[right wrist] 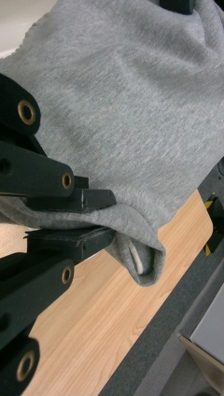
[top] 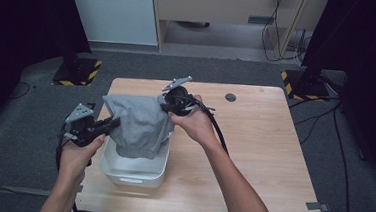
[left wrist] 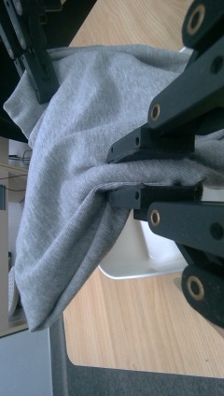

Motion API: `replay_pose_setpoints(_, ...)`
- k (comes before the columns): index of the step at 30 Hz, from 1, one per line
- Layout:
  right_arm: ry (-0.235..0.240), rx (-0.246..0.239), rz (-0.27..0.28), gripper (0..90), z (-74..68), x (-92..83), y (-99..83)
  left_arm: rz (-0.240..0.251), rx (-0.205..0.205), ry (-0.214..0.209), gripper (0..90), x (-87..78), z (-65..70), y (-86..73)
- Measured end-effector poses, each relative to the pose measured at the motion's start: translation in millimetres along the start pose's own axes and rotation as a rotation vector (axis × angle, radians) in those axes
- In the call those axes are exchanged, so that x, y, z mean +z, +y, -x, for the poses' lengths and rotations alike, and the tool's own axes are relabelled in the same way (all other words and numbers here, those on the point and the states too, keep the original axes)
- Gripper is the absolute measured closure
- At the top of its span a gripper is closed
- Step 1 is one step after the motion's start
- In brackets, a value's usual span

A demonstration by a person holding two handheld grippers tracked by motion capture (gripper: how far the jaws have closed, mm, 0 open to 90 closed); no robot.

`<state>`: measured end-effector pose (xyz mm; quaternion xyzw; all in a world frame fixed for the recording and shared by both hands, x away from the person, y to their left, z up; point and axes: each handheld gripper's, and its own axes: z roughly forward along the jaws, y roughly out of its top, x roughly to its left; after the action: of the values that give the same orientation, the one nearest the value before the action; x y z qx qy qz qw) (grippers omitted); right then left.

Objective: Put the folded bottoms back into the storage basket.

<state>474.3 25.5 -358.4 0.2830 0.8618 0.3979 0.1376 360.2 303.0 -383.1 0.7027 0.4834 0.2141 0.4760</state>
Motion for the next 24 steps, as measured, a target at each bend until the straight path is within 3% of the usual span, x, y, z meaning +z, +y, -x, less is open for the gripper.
replay_pose_setpoints(24,0.023,0.016,-0.025,82.3,-4.3,7.5,-24.4,-0.058,0.003,-0.009,78.5,5.0,-4.4,-16.9)
